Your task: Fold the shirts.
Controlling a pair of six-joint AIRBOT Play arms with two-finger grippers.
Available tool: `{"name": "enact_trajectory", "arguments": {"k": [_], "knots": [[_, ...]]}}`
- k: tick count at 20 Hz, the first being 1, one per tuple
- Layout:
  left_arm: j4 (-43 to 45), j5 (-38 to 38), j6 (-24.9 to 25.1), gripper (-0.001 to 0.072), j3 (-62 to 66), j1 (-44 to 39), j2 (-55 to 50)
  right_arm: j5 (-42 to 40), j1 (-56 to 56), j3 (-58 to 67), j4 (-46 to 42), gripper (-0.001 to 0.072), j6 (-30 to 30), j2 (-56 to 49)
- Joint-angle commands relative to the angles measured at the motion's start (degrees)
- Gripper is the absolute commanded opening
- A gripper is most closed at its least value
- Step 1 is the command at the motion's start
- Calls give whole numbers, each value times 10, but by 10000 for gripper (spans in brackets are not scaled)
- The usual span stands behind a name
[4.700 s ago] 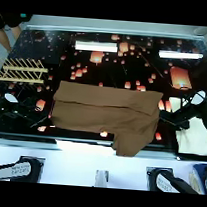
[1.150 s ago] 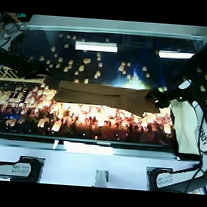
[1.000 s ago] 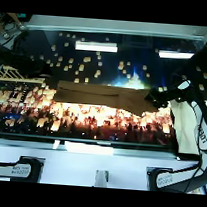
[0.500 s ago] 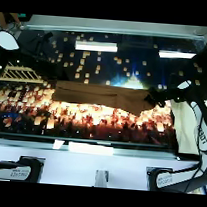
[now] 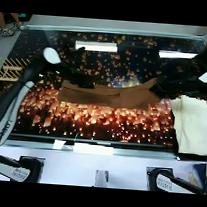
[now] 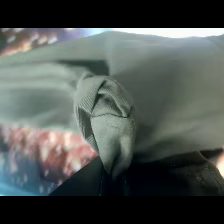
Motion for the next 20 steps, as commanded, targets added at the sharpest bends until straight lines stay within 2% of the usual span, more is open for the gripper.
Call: {"name": "enact_trajectory", "arguments": {"k": [1, 6, 10, 13, 15, 17, 20], "knots": [[-58, 70, -5, 36, 0, -77, -75, 76, 0, 1, 1, 27, 28, 101], [-257, 145, 0, 36, 0, -166, -162, 158, 0, 1, 1, 28, 88, 214], [-333, 182, 14, 35, 0, -233, -200, 190, 0, 1, -9, 28, 119, 255], [-304, 206, 28, 33, 0, -215, -186, 199, 0, 0, -13, 27, 131, 247], [-255, 185, 28, 33, 0, -169, -158, 193, 0, 0, -12, 27, 130, 231], [-140, 130, 28, 33, 0, -107, -100, 171, 0, 1, 8, 27, 126, 202], [25, 82, 27, 33, 0, -20, 16, 90, 4, 1, 94, 27, 108, 150]]}}
